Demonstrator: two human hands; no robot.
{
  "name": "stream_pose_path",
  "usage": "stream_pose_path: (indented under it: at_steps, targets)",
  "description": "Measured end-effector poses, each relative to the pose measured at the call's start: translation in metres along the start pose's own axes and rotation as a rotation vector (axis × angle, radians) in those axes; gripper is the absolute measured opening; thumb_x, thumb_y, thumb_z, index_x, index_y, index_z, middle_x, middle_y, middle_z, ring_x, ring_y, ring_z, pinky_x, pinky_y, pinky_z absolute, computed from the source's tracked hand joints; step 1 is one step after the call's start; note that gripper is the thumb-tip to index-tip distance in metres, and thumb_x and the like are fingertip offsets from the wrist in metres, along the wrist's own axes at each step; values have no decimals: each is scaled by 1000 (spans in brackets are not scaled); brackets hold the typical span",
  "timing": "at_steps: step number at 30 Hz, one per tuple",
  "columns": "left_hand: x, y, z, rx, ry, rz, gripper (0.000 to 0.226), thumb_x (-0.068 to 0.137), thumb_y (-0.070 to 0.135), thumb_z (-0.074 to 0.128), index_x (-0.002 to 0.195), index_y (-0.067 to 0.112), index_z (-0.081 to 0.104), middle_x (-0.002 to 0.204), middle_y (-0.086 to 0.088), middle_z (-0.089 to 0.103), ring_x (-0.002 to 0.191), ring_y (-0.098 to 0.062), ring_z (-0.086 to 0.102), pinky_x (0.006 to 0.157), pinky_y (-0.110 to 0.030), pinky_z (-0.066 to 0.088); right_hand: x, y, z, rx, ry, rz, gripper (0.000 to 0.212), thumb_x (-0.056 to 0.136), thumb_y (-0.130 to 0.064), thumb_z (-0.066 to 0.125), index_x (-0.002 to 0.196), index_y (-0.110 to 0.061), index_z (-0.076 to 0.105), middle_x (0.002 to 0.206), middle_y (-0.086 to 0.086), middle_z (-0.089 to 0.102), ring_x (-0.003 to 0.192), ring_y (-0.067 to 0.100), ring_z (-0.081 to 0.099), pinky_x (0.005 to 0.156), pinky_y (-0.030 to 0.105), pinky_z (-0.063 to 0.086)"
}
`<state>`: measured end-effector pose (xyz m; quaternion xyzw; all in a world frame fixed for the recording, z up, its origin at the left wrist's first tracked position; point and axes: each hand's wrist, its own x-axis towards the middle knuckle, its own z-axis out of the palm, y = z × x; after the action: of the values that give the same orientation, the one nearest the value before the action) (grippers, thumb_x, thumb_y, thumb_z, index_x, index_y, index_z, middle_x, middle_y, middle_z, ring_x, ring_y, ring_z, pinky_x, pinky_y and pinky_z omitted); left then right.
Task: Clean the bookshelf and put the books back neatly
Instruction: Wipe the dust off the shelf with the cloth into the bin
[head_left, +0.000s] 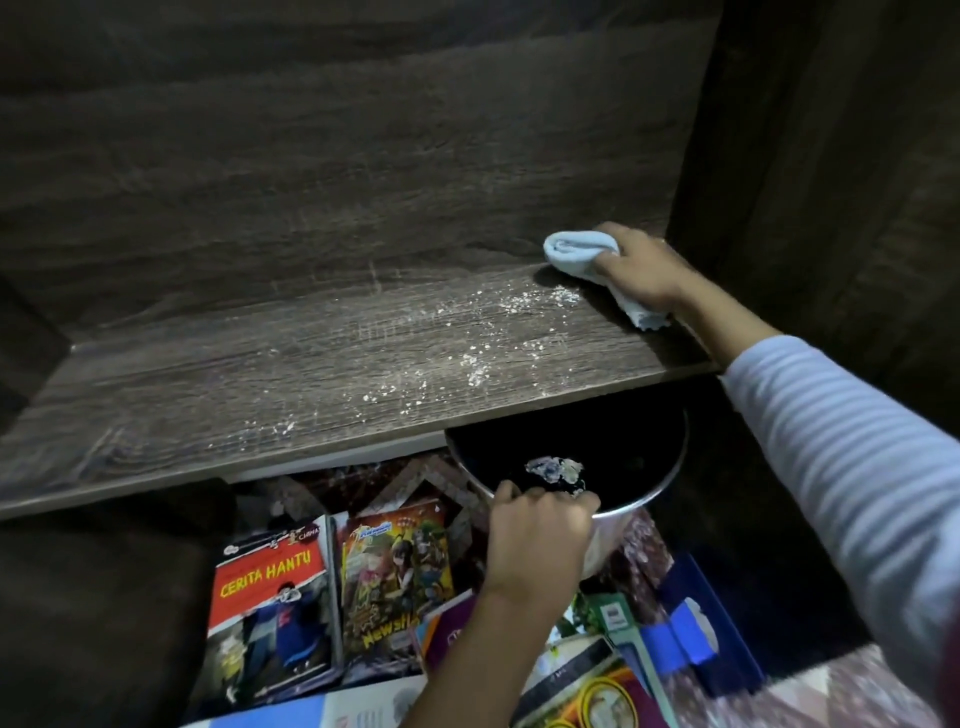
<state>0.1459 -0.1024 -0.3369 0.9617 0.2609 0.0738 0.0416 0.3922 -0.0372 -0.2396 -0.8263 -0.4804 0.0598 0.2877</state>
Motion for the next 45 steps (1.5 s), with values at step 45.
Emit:
stream_pose_path:
  at_steps: [45]
  targets:
    - [-1,-3,-1,50,-4,2,37,37,24,93,60,26,64,38,3,51,37,-15,52,52,-25,44,-36,-28,13,681,-207,131,22,71,6,50,64,-13,60,74,-1,62,74,11,56,65,22,42]
